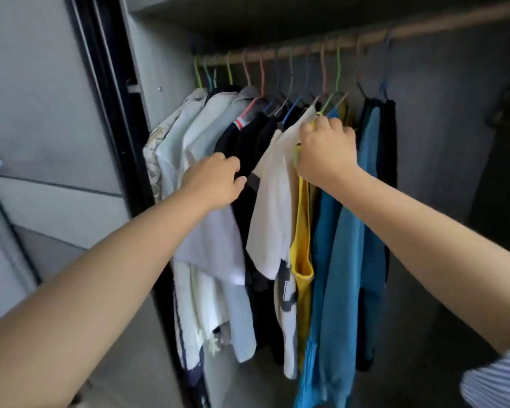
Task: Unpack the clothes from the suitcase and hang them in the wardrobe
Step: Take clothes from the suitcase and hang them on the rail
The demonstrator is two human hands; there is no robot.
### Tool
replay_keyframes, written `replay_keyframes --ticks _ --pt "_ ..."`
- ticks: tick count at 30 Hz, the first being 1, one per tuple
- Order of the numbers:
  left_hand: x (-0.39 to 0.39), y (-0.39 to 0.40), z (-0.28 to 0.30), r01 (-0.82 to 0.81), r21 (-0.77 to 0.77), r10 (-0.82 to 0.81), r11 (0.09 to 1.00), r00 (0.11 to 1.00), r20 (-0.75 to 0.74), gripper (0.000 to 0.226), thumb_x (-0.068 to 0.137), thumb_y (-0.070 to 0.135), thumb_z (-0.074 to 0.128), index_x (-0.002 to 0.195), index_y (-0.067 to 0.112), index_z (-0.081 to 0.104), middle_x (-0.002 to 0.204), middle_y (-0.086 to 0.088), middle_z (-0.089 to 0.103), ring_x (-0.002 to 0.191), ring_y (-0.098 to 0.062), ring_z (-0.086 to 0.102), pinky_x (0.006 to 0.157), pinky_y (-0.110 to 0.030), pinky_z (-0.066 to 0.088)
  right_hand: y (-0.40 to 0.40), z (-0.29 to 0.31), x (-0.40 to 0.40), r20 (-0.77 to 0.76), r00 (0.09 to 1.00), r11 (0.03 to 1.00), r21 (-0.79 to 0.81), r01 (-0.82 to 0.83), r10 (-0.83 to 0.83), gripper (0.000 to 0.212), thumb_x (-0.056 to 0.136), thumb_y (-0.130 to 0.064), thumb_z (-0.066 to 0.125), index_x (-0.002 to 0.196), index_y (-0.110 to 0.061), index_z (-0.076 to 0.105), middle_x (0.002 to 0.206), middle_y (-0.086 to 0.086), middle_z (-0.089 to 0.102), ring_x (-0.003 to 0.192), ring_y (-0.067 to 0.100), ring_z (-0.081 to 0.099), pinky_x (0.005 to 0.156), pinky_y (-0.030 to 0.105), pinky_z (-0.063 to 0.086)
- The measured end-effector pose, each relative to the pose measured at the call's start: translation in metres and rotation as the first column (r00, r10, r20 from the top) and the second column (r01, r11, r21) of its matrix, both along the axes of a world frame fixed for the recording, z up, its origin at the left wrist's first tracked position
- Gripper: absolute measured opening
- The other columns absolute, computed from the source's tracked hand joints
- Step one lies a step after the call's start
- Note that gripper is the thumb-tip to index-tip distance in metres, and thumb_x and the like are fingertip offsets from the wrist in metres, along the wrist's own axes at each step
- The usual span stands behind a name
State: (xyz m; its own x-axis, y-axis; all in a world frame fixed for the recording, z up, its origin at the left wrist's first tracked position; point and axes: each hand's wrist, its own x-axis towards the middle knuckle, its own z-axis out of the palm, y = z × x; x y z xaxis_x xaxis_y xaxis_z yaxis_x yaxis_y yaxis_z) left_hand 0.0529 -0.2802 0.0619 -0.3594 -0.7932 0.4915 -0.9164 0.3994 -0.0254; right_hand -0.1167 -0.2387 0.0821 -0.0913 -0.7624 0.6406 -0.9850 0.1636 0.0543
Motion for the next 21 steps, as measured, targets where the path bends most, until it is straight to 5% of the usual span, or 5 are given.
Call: replay_keyframes --ticks 4,7,13,17,21 --pt "0.086 0.041 -0.037 -0.179 0.137 0.171 0.974 0.983 0.07 0.035 0.095 0.032 0.04 0.119 0.01 0.053 0.125 -0.016 0.048 0.119 -0.034 0.045 0.091 -0.038 0.041 0.019 -0.04 0.085 -0.226 0.935 0.94 -0.146 -0.309 0.273 0.01 0.049 -0.009 0.065 0.054 -0.005 0.058 0.056 0.011 0.059 0.056 0.03 0.059 0.057 0.031 0.046" --pt "0.151 0.076 -0.065 -0.281 0.204 0.276 0.938 0.96 0.053 0.034 0.095 0.027 0.041 0.119 0.007 0.055 0.123 -0.018 0.051 0.117 -0.033 0.047 0.091 -0.036 0.04 0.032 -0.072 0.148 -0.212 0.815 0.821 -0.083 -0.564 0.539 0.008 0.043 -0.006 0.056 0.042 -0.004 0.049 0.042 0.01 0.049 0.041 0.027 0.052 0.053 0.026 0.04" --pt "0.293 0.167 -0.141 -0.547 0.343 0.572 0.763 0.82 0.034 0.031 0.095 0.022 0.04 0.113 0.004 0.058 0.116 -0.018 0.053 0.112 -0.032 0.049 0.088 -0.036 0.042 0.055 -0.136 0.272 -0.074 0.618 0.621 0.165 -0.766 0.783 0.011 0.056 -0.008 0.053 0.051 0.001 0.057 0.052 0.016 0.057 0.051 0.033 0.059 0.058 0.035 0.05" --pt "0.353 0.229 -0.188 -0.727 0.412 0.767 0.55 0.635 0.096 0.034 0.097 0.025 0.037 0.119 0.007 0.054 0.121 -0.015 0.05 0.114 -0.031 0.047 0.087 -0.036 0.042 0.069 -0.191 0.349 0.071 0.536 0.476 0.373 -0.796 0.841 0.027 0.087 -0.013 0.045 0.102 0.003 0.061 0.108 0.021 0.06 0.104 0.035 0.054 0.081 0.034 0.041" --pt "0.396 0.295 -0.24 -0.793 0.488 0.854 0.365 0.494 0.164 0.032 0.095 0.023 0.039 0.113 0.003 0.057 0.119 -0.017 0.052 0.11 -0.034 0.049 0.086 -0.038 0.043 0.1 -0.247 0.418 0.153 0.404 0.291 0.477 -0.829 0.902 0.025 0.088 -0.011 0.042 0.097 0.001 0.062 0.1 0.017 0.062 0.094 0.032 0.055 0.067 0.03 0.029"
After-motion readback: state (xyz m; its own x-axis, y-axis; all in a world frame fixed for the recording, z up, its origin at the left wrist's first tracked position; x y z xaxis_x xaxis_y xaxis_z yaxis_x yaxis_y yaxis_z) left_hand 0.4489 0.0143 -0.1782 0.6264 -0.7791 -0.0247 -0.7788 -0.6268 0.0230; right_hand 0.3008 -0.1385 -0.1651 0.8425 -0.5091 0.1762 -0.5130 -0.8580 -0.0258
